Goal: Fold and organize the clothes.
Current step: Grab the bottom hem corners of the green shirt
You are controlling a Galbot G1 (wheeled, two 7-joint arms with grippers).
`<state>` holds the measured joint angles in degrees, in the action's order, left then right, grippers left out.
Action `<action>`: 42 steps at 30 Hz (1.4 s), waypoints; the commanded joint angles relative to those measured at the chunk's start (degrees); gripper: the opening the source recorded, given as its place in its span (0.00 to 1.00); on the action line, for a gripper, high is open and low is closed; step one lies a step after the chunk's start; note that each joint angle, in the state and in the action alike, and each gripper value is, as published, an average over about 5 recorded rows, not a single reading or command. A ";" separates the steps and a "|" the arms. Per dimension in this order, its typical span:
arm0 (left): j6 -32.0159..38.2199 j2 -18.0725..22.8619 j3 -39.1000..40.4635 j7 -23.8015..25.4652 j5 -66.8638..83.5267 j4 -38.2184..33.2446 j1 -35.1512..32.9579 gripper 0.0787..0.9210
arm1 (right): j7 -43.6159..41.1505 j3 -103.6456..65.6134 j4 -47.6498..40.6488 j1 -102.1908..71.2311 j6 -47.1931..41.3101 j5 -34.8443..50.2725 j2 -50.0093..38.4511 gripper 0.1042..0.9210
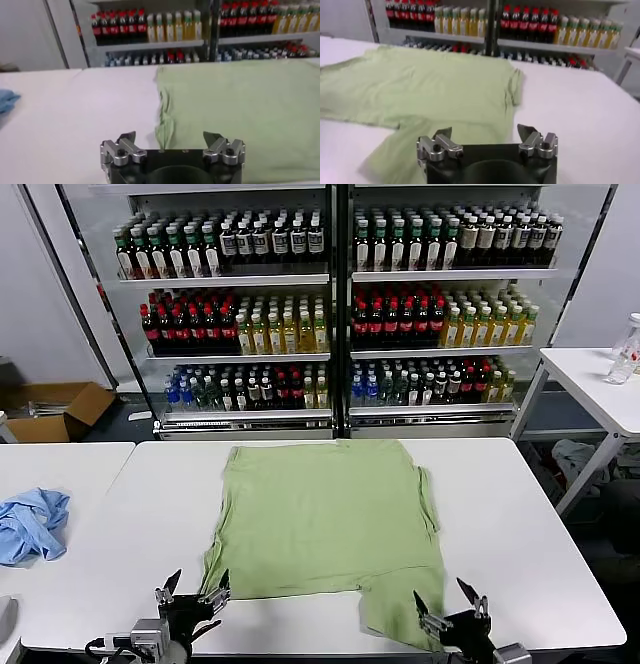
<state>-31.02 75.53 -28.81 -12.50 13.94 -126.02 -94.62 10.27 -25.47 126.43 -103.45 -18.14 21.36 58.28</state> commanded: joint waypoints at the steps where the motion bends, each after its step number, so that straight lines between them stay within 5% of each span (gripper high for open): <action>1: -2.16 -0.96 0.29 -0.89 1.38 2.87 1.22 0.88 | -0.28 0.31 -0.82 -2.52 -0.84 -0.57 0.64 0.88; 11: -2.22 -1.61 0.15 -0.17 1.58 6.35 1.13 0.62 | 0.63 2.89 -2.99 -0.22 -2.74 4.25 1.50 0.81; 28: -1.95 -2.62 -1.23 2.46 6.50 1.89 -0.94 0.05 | -0.13 2.46 -1.50 2.09 -0.60 9.08 0.97 0.21; 34: 2.52 -3.72 -2.41 3.56 6.99 -3.72 -1.22 0.01 | -0.51 -1.72 2.16 5.98 2.12 9.42 -0.98 0.02; 42: 5.90 -8.03 -5.08 3.89 15.30 -2.49 3.93 0.01 | 0.25 -3.12 -1.65 16.27 3.12 11.73 -4.30 0.00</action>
<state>-28.10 69.81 -32.44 -9.36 24.41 -127.40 -93.46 10.36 -26.29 125.45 -94.37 -16.81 31.84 55.83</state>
